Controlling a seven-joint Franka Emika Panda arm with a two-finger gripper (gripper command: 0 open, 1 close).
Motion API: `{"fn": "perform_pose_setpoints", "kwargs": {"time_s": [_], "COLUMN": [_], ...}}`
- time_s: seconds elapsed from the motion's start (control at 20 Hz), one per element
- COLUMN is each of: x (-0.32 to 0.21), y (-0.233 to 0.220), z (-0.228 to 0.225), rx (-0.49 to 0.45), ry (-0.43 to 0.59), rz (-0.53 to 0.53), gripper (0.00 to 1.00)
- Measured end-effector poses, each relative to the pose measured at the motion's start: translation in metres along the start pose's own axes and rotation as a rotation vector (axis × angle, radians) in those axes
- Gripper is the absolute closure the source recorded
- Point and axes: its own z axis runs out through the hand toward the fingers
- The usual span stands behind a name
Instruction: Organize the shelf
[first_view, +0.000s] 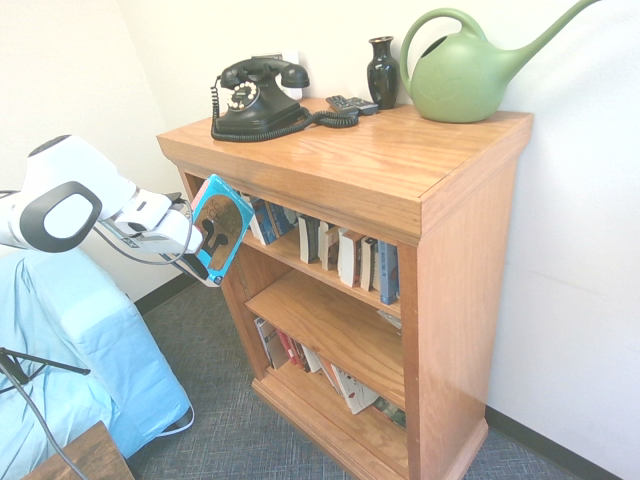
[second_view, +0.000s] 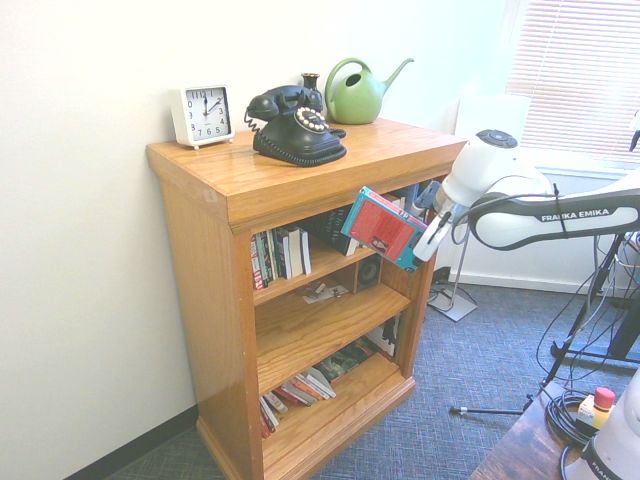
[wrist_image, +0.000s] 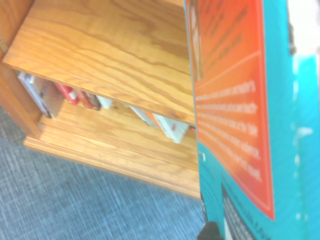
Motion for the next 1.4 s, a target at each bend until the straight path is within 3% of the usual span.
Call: {"fn": "perform_pose_setpoints", "kwargs": {"time_s": [0.45,0.7,1.4], "x": [0.005,0.005,0.029], "y": [-0.009,-0.014,-0.053], "z": [0.071,0.086,0.058], "rx": [0.088,0.133,0.214], "ry": [0.041,0.079,0.109], "rz": [-0.022,-0.028,0.008], "gripper": [1.00,1.00,1.00]}}
